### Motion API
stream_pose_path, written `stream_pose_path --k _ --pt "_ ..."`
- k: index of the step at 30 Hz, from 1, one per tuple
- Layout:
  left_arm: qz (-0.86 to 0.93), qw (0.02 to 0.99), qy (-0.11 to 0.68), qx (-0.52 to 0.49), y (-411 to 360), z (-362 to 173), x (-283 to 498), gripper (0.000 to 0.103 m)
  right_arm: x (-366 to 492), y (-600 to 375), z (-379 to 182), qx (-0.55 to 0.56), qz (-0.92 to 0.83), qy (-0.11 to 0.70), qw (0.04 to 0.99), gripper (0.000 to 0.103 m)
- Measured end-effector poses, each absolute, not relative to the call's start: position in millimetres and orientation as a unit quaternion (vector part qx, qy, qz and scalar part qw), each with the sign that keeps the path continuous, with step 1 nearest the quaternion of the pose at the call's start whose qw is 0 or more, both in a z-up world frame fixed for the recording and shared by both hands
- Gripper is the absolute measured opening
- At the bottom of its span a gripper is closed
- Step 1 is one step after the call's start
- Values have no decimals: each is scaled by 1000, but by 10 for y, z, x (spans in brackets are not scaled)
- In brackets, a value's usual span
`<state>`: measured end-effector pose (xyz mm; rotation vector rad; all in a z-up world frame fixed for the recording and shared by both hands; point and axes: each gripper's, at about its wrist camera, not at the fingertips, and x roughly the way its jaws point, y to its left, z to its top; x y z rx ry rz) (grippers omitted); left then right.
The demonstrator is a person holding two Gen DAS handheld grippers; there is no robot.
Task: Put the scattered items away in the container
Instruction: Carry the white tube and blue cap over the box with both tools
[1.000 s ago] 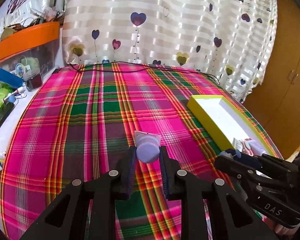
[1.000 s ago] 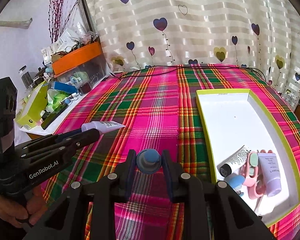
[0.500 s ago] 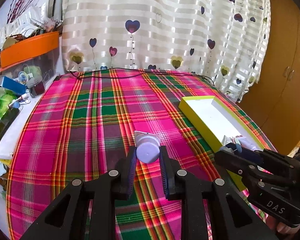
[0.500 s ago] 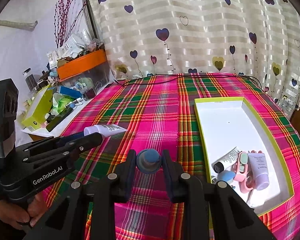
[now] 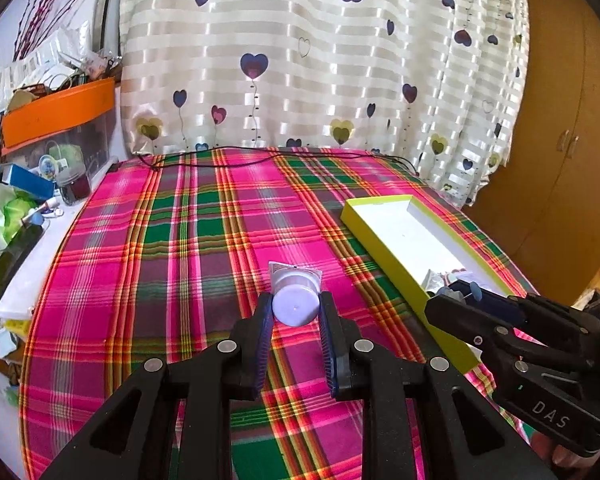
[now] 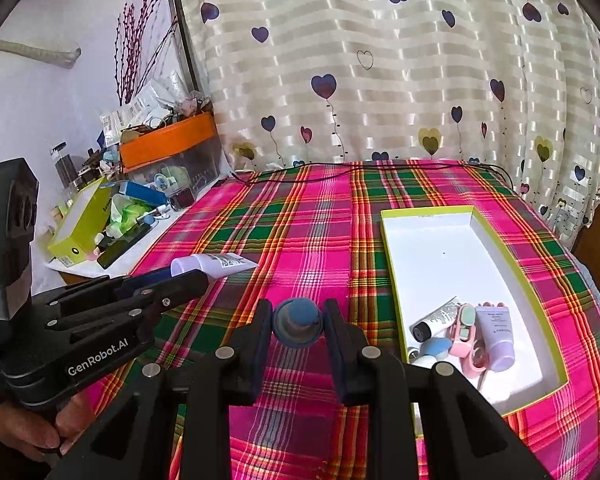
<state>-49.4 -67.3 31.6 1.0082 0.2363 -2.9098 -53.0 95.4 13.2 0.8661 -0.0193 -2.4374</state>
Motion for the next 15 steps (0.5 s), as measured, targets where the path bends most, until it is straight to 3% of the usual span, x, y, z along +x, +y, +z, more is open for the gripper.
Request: stream_pose_path --k 15 --pt "-946 10 64 317 -476 442 -460 23 -475 1124 209 310 -913 -16 264 27"
